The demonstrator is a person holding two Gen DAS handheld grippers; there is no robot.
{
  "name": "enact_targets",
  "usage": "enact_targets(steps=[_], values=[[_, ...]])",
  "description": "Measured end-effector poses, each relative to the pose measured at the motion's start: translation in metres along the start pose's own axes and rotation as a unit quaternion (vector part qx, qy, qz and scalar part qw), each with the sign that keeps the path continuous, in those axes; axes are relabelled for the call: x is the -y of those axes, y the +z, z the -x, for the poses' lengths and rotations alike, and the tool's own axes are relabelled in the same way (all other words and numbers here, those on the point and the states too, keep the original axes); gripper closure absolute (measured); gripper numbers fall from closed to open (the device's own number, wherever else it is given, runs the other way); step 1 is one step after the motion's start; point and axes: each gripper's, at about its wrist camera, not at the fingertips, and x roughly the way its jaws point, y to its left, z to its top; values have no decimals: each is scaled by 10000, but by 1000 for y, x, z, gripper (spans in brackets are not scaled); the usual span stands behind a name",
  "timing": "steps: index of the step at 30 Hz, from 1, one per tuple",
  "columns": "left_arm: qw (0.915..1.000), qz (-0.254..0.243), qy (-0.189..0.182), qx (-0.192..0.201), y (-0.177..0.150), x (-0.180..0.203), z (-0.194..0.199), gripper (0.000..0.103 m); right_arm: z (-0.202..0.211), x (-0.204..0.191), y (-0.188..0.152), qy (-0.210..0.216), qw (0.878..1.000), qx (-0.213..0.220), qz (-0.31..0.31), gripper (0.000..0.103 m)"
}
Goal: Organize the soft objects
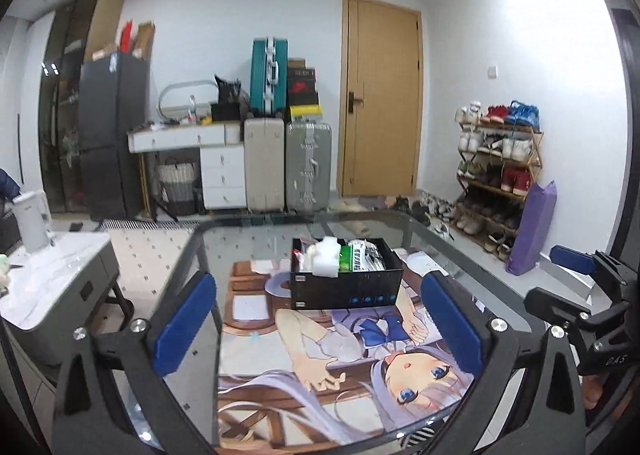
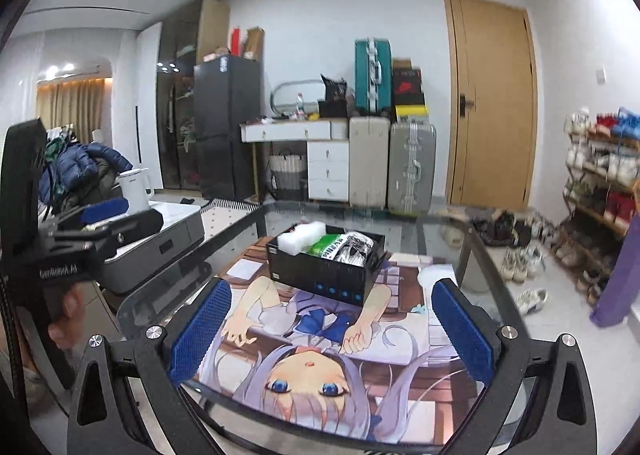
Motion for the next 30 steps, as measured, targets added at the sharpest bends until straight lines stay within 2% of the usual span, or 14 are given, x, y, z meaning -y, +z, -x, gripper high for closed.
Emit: enact_targets(steps=[4,6,12,22,30], values=[[9983,-37,402,419,-14,-2,31,0,25,1,-19,98,9994,166,-282,1],[9976,-38,514,470,-20,-1,38,0,32,2,-27,23,9992,185,-347,1],[9973,-74,474,555,-34,4,50,0,48,-3,-29,118,9988,431,-212,1],[9979,-259,250,540,-39,16,50,0,44,-4,-26,203,9985,426,-277,1],[9977,-305,264,549,-39,19,51,0,41,-2,-27,241,9985,345,-351,1]])
